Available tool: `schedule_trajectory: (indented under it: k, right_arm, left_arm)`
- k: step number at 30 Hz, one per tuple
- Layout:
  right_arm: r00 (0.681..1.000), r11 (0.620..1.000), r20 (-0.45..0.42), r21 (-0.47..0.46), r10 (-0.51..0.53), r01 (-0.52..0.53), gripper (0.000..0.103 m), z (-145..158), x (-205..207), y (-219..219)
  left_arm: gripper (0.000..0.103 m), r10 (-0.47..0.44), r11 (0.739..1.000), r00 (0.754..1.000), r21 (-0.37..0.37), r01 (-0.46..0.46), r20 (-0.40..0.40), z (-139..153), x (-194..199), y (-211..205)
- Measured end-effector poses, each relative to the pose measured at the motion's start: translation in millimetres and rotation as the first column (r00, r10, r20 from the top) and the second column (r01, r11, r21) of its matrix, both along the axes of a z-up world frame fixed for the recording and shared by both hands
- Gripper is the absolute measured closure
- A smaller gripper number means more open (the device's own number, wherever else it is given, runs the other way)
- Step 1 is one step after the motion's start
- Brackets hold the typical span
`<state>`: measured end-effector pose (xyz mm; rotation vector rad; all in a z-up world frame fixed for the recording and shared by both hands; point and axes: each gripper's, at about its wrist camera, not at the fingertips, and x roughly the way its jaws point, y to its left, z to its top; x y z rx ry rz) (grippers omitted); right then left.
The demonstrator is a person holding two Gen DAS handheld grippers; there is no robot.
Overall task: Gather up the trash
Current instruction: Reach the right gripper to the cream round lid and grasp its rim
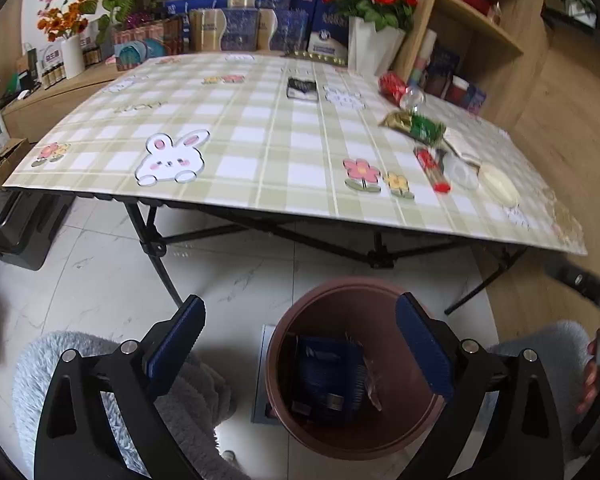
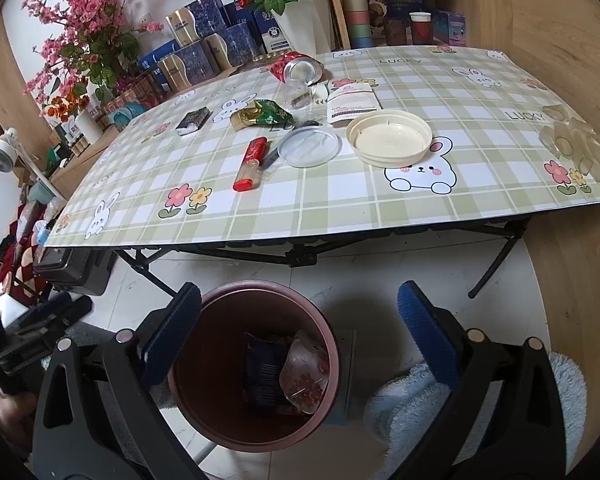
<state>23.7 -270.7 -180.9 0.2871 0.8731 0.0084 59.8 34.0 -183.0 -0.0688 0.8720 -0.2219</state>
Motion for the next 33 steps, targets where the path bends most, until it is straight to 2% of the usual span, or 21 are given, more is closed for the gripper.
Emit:
schedule_trajectory:
  k: [3, 6, 9, 16, 24, 33]
  right_arm:
    - [1.000, 1.000, -0.011, 0.004, 0.008, -0.008, 0.006, -3.9, 0.9, 1.8]
    - [1.000, 1.000, -0.014, -0.015, 0.019, -0.019, 0.006, -5.7, 1.5, 3.7]
    - [1.000, 0.998, -0.013, -0.053, 0.019, -0.019, 0.006, -6.0, 3.8, 2.1]
    - [0.999, 0.988, 0.030, -0.154, -0.017, 0.022, 0.006, 2.9, 21.1, -23.3]
    - [0.999, 0.976, 0.040, -0.217, -0.021, 0.029, 0.006, 2.9, 71.9, -59.4]
    - [1.000, 0.973, -0.024, -0.231, 0.019, -0.024, 0.006, -19.5, 134.7, -79.4]
  left_arm:
    - [0.007, 0.037, 0.999, 0.999, -0.012, -0.036, 0.023, 3.1, 1.5, 7.1]
    - [0.007, 0.050, 0.999, 0.999, -0.020, -0.050, -0.013, -4.0, 6.2, 9.3]
    - [0.007, 0.080, 0.997, 0.996, -0.006, -0.081, -0.027, -7.5, 9.6, 12.2]
    - [0.007, 0.148, 0.989, 0.989, -0.004, -0.148, -0.004, -8.6, 11.0, 22.8]
    - [0.007, 0.146, 0.989, 0.989, 0.000, -0.146, 0.016, -6.0, 18.0, 17.5]
    - [0.007, 0.149, 0.989, 0.988, -0.006, -0.149, -0.040, -16.3, 45.0, 10.7]
